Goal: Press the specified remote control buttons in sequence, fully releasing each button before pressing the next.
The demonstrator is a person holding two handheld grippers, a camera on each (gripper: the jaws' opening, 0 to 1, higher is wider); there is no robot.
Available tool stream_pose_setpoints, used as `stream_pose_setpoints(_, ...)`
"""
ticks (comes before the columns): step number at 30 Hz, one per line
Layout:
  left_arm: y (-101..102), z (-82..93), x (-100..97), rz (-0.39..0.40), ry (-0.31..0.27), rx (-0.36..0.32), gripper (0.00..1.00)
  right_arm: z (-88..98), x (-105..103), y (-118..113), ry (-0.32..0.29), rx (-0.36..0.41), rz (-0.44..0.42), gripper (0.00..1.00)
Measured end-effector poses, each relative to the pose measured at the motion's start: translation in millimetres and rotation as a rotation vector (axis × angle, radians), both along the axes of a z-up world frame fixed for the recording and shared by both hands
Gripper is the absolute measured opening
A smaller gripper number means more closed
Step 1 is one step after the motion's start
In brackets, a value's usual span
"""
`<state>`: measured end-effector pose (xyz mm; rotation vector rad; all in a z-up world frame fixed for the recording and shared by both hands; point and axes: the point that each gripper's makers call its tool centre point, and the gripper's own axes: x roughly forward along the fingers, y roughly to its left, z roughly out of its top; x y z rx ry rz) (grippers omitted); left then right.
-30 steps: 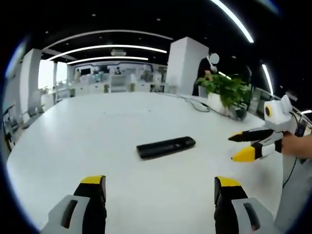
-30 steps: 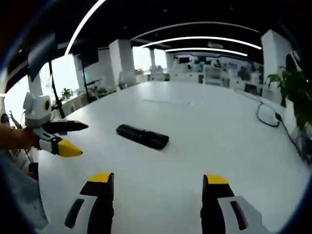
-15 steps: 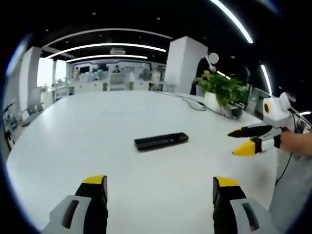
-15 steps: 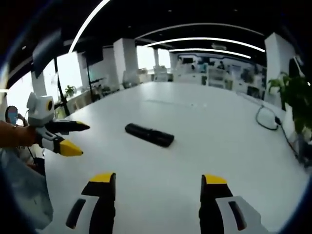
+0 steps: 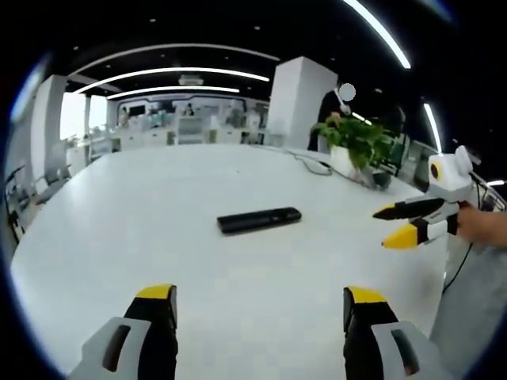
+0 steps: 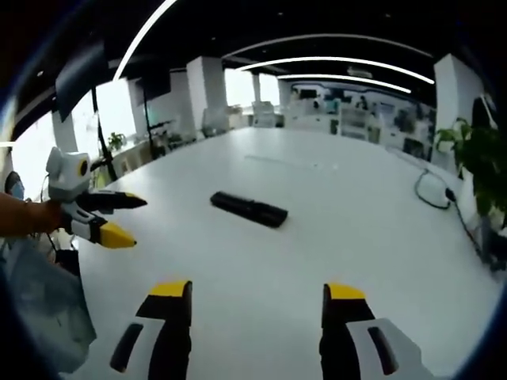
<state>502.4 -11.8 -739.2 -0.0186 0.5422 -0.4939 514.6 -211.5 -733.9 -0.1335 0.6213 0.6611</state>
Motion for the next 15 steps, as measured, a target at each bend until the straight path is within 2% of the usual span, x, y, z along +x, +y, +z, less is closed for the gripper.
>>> stream_pose_setpoints(8,2.5,1.1,-9.3,-0.001,-0.001,0.006,0.88,-4.4,-12.0,-5.1,0.023,-0.015,0.012,0.62)
stream_pose_setpoints(15,-3.8,4.4,-20.6,-0.012,0.009,0.007,0.88,1.0,-24.5,-4.2,0.027,-0.026,0.023,0.59)
